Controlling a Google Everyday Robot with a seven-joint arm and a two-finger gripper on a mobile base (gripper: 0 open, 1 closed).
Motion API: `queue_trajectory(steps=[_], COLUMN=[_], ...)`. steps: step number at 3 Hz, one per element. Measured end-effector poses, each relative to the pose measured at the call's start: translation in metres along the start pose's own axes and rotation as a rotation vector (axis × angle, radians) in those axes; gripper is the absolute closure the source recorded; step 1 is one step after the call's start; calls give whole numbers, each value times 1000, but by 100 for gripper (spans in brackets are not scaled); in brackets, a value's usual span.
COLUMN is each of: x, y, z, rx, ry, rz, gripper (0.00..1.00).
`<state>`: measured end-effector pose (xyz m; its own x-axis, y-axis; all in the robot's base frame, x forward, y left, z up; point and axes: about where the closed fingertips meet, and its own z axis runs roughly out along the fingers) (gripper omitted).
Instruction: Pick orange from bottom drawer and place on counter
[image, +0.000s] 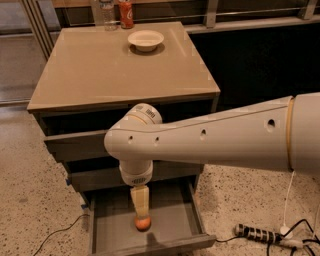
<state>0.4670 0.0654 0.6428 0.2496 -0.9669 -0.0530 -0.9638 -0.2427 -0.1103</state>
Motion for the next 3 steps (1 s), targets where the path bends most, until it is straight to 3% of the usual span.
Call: queue_trajectory(steps=[1, 3], x=[19, 19], y=[-34, -33], z=[-9, -13], rx=[6, 36], ry=[-9, 3], rz=[33, 33], gripper=[0, 0])
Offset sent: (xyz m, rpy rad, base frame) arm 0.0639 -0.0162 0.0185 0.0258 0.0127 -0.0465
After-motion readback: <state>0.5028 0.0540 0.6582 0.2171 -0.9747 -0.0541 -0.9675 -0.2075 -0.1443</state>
